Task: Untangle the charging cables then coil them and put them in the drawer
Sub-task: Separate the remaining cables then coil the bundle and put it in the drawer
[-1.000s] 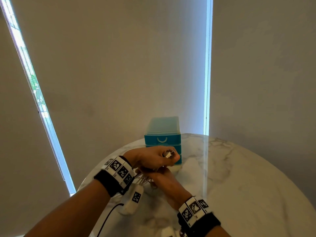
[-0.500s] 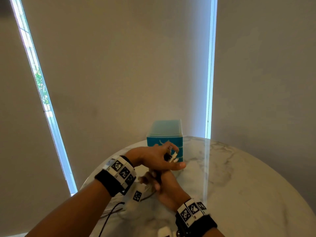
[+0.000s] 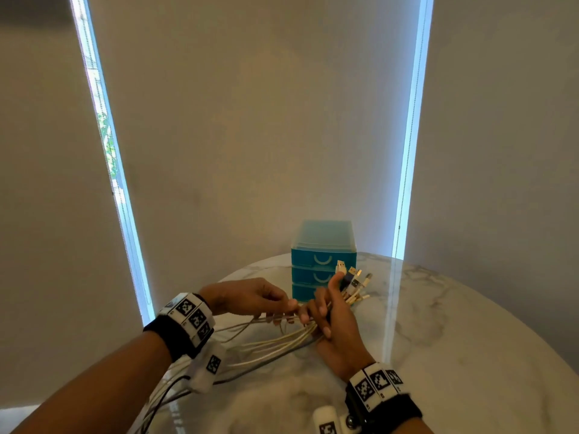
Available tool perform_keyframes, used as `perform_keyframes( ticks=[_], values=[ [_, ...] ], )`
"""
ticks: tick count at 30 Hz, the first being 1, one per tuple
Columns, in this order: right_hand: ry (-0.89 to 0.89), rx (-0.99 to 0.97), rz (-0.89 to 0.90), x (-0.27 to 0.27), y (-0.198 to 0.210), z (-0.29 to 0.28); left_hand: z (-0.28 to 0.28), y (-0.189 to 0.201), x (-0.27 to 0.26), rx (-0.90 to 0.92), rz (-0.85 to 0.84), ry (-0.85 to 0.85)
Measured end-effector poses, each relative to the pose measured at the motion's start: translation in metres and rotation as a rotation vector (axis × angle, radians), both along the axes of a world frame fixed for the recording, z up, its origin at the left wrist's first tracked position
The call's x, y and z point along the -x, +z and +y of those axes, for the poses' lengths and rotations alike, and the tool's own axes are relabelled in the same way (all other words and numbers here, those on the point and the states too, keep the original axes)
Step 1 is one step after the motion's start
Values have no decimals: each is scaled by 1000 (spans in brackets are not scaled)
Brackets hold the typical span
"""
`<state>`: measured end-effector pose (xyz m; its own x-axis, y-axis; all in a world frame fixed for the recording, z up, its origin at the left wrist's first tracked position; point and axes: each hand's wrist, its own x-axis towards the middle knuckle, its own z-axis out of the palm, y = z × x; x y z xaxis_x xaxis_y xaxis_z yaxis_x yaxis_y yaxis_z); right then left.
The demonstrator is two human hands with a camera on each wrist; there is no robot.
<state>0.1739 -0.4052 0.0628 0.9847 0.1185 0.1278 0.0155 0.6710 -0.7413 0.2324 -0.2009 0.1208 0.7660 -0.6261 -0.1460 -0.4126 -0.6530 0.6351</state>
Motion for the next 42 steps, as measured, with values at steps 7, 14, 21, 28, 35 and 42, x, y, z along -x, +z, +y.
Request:
perform_keyframes(
  ticks=[7,14,21,28,35,42],
  values=[
    [13,-59,-16,-4,-9,-5,18,-3,-11,75,-108,79],
    [-14,-108,22,-10,-11,-15,73,5,-44,70,-498,553],
    [-109,-193,16,-13,-10,-35,141,25,-52,-568,-776,777],
    [-133,-252,-2,-15,-5,-48,159,-9,-54,-746,-569,783],
    [-123,-167,-49,-13,0,-47,112,-12,-46,-495,-378,644],
    [-64,-81,-79,-7,14,-43,-86,2,23,-154,-4,-128]
  ],
)
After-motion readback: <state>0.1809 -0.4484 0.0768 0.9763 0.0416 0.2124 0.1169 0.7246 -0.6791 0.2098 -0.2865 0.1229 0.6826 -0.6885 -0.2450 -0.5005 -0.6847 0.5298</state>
